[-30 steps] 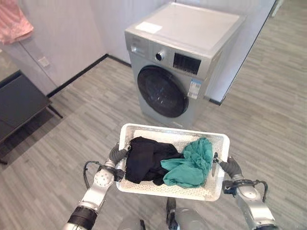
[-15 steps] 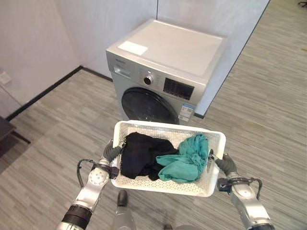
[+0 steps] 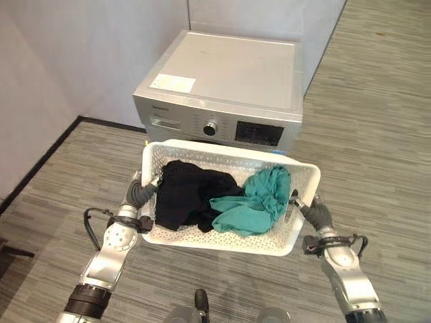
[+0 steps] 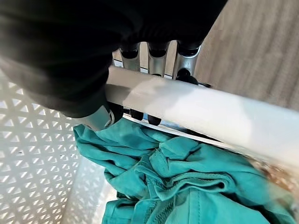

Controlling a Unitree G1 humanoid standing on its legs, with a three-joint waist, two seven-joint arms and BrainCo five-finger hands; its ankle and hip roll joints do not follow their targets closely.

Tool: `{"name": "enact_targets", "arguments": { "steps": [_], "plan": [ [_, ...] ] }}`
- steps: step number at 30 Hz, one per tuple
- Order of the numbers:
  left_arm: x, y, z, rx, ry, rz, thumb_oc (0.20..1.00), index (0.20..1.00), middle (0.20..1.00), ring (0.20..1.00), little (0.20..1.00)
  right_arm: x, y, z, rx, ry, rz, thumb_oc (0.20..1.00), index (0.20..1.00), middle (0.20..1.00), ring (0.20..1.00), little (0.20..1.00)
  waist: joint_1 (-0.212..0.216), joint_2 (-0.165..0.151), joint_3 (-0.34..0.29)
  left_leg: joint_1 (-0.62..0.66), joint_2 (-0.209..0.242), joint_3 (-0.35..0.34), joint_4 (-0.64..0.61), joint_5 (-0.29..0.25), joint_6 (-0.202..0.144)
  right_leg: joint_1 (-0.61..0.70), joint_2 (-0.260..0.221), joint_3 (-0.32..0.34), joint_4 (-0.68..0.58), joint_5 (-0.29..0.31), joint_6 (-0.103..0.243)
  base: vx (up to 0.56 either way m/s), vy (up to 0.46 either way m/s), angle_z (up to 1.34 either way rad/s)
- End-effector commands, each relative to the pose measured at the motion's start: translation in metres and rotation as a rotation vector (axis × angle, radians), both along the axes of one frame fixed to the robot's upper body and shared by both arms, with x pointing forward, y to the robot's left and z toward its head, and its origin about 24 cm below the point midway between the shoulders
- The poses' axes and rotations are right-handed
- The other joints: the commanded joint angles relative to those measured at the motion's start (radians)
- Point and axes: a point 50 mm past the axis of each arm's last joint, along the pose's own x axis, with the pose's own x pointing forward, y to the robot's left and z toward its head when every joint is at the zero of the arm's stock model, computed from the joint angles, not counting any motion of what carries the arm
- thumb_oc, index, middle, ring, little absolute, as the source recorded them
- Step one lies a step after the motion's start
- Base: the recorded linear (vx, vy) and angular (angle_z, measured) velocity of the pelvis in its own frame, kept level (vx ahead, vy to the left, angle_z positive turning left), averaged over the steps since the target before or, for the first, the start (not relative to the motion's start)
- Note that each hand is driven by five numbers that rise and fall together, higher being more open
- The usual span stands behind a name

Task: Grab the laundry basket,head to the washer,open it,put in the laundry and shut it.

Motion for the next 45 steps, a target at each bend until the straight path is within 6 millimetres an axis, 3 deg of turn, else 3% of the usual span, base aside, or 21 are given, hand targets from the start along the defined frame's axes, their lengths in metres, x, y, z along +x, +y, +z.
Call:
{"name": "enact_targets", "arguments": {
  "steps": [1,3,4,6,7,12,15,17,18,19,21,24,25,26,28,29,32,33,35,40,45],
  "plan": [
    [-0.012,0.079,0.071,0.071,-0.308,0.308,0.2,0.2,0.2,0.2,0.2,0.003,-0.061,0.072,-0.11,-0.312,-0.183,0.2,0.2,0.2,0.2,0.2,0.002,-0.013,-0.062,0.022,0.027,-0.069,0.084,-0.143,-0.067,-0.022,0.018,-0.042,-0.161,0.138,-0.002,0.18,0.016,-0.2],
    [-0.013,0.08,0.081,0.073,-0.354,0.32,0.2,0.2,0.2,0.2,0.2,0.001,-0.063,0.086,-0.123,-0.358,-0.171,0.2,0.2,0.2,0.2,0.2,-0.008,-0.017,-0.054,0.042,0.027,-0.07,0.085,-0.162,-0.069,-0.03,0.035,-0.017,-0.246,0.161,0.013,0.16,-0.024,-0.12],
    [-0.009,0.079,0.095,0.096,-0.409,0.319,0.2,0.2,0.2,0.2,0.2,0.002,-0.068,0.1,-0.15,-0.39,-0.165,0.2,0.2,0.2,0.2,0.2,-0.014,-0.026,-0.052,0.055,0.023,-0.08,0.087,-0.176,-0.07,-0.051,0.044,0.029,-0.316,0.199,0.033,0.13,-0.047,0.02],
    [-0.008,0.079,0.099,0.101,-0.427,0.323,0.2,0.2,0.2,0.2,0.2,0.004,-0.07,0.107,-0.164,-0.408,-0.164,0.2,0.2,0.2,0.2,0.2,-0.013,-0.029,-0.05,0.062,0.023,-0.078,0.088,-0.18,-0.071,-0.059,0.044,0.035,-0.341,0.219,0.04,0.14,-0.065,0.17],
    [-0.003,0.078,0.111,0.11,-0.471,0.325,0.2,0.2,0.2,0.2,0.2,0.01,-0.069,0.126,-0.208,-0.461,-0.15,0.2,0.2,0.2,0.2,0.2,-0.006,-0.04,-0.054,0.079,0.025,-0.067,0.088,-0.191,-0.078,-0.069,0.035,-0.006,-0.376,0.238,0.055,0.13,-0.096,0.23],
    [0.015,0.068,0.132,0.142,-0.53,0.305,0.2,0.2,0.2,0.2,0.2,0.02,-0.069,0.153,-0.249,-0.52,-0.116,0.2,0.2,0.2,0.2,0.2,-0.009,-0.063,-0.073,0.108,0.033,-0.077,0.11,-0.224,-0.099,-0.022,0.029,-0.04,-0.383,0.245,0.054,0.2,-0.151,0.04],
    [0.028,0.059,0.146,0.131,-0.569,0.289,0.2,0.2,0.2,0.2,0.2,0.03,-0.063,0.18,-0.291,-0.551,-0.043,0.2,0.2,0.2,0.2,0.2,-0.009,-0.074,-0.11,0.136,0.087,-0.097,0.167,-0.229,-0.144,0.02,0.059,-0.058,-0.346,0.215,0.031,0.28,-0.252,0.29],
    [0.033,0.061,0.157,0.128,-0.594,0.302,0.2,0.2,0.2,0.2,0.2,0.041,-0.052,0.195,-0.283,-0.576,0.014,0.2,0.2,0.2,0.2,0.2,0.001,-0.068,-0.113,0.106,0.139,-0.106,0.311,-0.165,-0.184,0.073,0.1,-0.08,-0.35,0.175,0.001,0.18,-0.23,0.31],
    [0.033,0.061,0.159,0.128,-0.597,0.304,0.2,0.2,0.2,0.2,0.2,0.042,-0.052,0.197,-0.283,-0.579,0.016,0.2,0.2,0.2,0.2,0.2,-0.002,-0.069,-0.111,0.098,0.139,-0.108,0.318,-0.163,-0.186,0.072,0.099,-0.081,-0.353,0.18,-0.002,0.13,-0.301,-0.04],
    [0.036,0.061,0.172,0.132,-0.628,0.314,0.2,0.2,0.2,0.2,0.2,0.054,-0.041,0.21,-0.294,-0.585,0.059,0.2,0.2,0.2,0.2,0.2,0.024,-0.083,-0.095,0.014,0.16,-0.156,0.541,-0.062,-0.204,0.116,0.137,-0.074,-0.363,0.154,-0.049,0.07,-0.272,-0.06],
    [0.041,0.066,0.188,0.112,-0.649,0.321,0.2,0.2,0.2,0.2,0.2,0.075,-0.025,0.23,-0.315,-0.595,0.091,0.2,0.2,0.2,0.2,0.2,0.051,-0.101,-0.066,-0.081,0.14,-0.23,0.698,-0.002,-0.202,0.138,0.155,-0.064,-0.37,0.14,-0.078,0.04,-0.227,-0.14],
    [0.046,0.07,0.203,0.068,-0.662,0.325,0.2,0.2,0.2,0.2,0.2,0.091,-0.012,0.233,-0.32,-0.548,0.115,0.2,0.2,0.2,0.2,0.2,0.057,-0.109,-0.067,-0.118,0.172,-0.23,0.619,-0.025,-0.192,0.148,0.158,-0.054,-0.368,0.122,-0.074,0.11,-0.008,-0.38],
    [0.053,0.072,0.217,0.073,-0.661,0.334,0.2,0.2,0.2,0.2,0.2,0.104,0.001,0.238,-0.35,-0.521,0.132,0.2,0.2,0.2,0.2,0.2,0.069,-0.112,-0.074,-0.108,0.217,-0.21,0.405,-0.048,-0.193,0.17,0.148,-0.041,-0.378,0.101,-0.059,0.25,0.115,0.01],
    [0.055,0.069,0.222,0.077,-0.66,0.317,0.2,0.2,0.2,0.2,0.2,0.107,0.004,0.239,-0.36,-0.516,0.134,0.2,0.2,0.2,0.2,0.2,0.071,-0.105,-0.078,-0.107,0.226,-0.211,0.294,-0.041,-0.195,0.17,0.146,-0.042,-0.379,0.099,-0.056,0.27,0.162,0.18],
    [0.065,0.063,0.231,0.102,-0.634,0.291,0.2,0.2,0.2,0.2,0.2,0.117,0.0,0.243,-0.406,-0.485,0.084,0.2,0.2,0.2,0.2,0.2,0.084,-0.091,-0.08,-0.106,0.243,-0.222,0.12,0.048,-0.222,0.196,0.14,-0.044,-0.388,0.08,-0.054,0.19,0.145,0.12],
    [0.068,0.057,0.233,0.105,-0.625,0.264,0.2,0.2,0.2,0.2,0.2,0.122,-0.003,0.239,-0.41,-0.451,0.065,0.2,0.2,0.2,0.2,0.2,0.079,-0.081,-0.087,-0.086,0.244,-0.216,0.072,0.044,-0.224,0.202,0.142,-0.042,-0.382,0.073,-0.051,0.21,0.158,0.05],
    [0.08,0.048,0.236,0.123,-0.599,0.247,0.2,0.2,0.2,0.2,0.2,0.129,-0.005,0.233,-0.414,-0.403,0.034,0.2,0.2,0.2,0.2,0.2,0.069,-0.063,-0.108,-0.06,0.226,-0.216,0.033,0.05,-0.234,0.224,0.131,-0.048,-0.392,0.072,-0.04,0.2,0.177,0.02],
    [0.09,0.046,0.235,0.156,-0.544,0.254,0.2,0.2,0.2,0.2,0.2,0.138,0.001,0.227,-0.419,-0.365,0.034,0.2,0.2,0.2,0.2,0.2,0.062,-0.043,-0.129,-0.035,0.199,-0.205,0.001,0.044,-0.228,0.226,0.102,-0.049,-0.391,0.083,-0.024,0.2,0.224,-0.19],
    [0.097,0.041,0.238,0.169,-0.515,0.246,0.2,0.2,0.2,0.2,0.2,0.145,0.004,0.219,-0.404,-0.32,0.024,0.2,0.2,0.2,0.2,0.2,0.064,-0.037,-0.135,-0.008,0.181,-0.182,-0.023,0.042,-0.22,0.217,0.082,-0.046,-0.38,0.095,-0.009,0.22,0.25,-0.13],
    [0.099,0.043,0.245,0.245,-0.488,0.255,0.2,0.2,0.2,0.2,0.2,0.151,0.005,0.207,-0.392,-0.234,0.045,0.2,0.2,0.2,0.2,0.2,0.068,-0.035,-0.137,0.022,0.154,-0.152,-0.022,0.019,-0.194,0.196,0.054,-0.023,-0.352,0.11,0.014,0.1,0.118,-0.08],
    [0.101,0.045,0.254,0.342,-0.441,0.255,0.2,0.2,0.2,0.2,0.2,0.15,-0.004,0.217,-0.436,-0.204,0.044,0.2,0.2,0.2,0.2,0.2,0.064,-0.04,-0.137,0.037,0.147,-0.136,-0.016,-0.003,-0.185,0.199,0.041,-0.024,-0.356,0.121,0.03,0.06,0.061,-0.1]
  ]
}}
